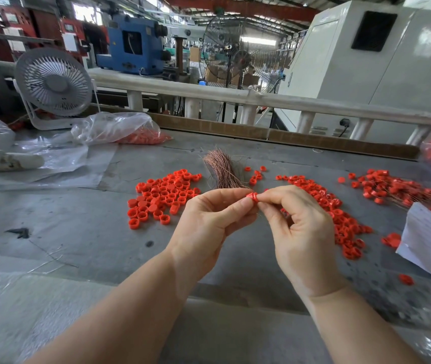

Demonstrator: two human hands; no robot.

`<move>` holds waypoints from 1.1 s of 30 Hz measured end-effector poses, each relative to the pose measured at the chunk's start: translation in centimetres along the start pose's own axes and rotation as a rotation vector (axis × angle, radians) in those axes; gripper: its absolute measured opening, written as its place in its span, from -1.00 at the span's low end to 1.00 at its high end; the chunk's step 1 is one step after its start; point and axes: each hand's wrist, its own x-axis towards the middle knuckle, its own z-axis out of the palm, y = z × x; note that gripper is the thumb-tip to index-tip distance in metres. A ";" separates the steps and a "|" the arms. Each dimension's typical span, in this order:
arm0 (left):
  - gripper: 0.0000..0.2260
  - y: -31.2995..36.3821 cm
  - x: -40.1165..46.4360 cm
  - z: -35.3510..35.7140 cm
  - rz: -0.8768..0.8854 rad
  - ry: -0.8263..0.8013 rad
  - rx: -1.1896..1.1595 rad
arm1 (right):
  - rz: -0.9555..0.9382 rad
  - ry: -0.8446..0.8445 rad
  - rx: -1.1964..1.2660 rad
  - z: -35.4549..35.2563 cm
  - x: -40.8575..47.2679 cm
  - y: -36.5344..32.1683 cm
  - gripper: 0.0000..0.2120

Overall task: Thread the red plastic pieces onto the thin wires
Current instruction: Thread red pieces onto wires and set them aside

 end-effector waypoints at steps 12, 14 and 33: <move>-0.87 -0.2 0.1 0.1 -0.021 -0.010 -0.012 | 0.028 0.007 0.078 -0.2 0.0 0.0 -0.95; -0.89 -0.1 0.1 0.0 -0.024 -0.015 -0.016 | 0.033 0.004 0.074 -0.2 0.0 0.0 -0.95; -0.87 -0.3 0.0 -0.1 0.050 -0.011 0.062 | 0.044 -0.009 0.093 -0.1 0.0 0.1 -0.94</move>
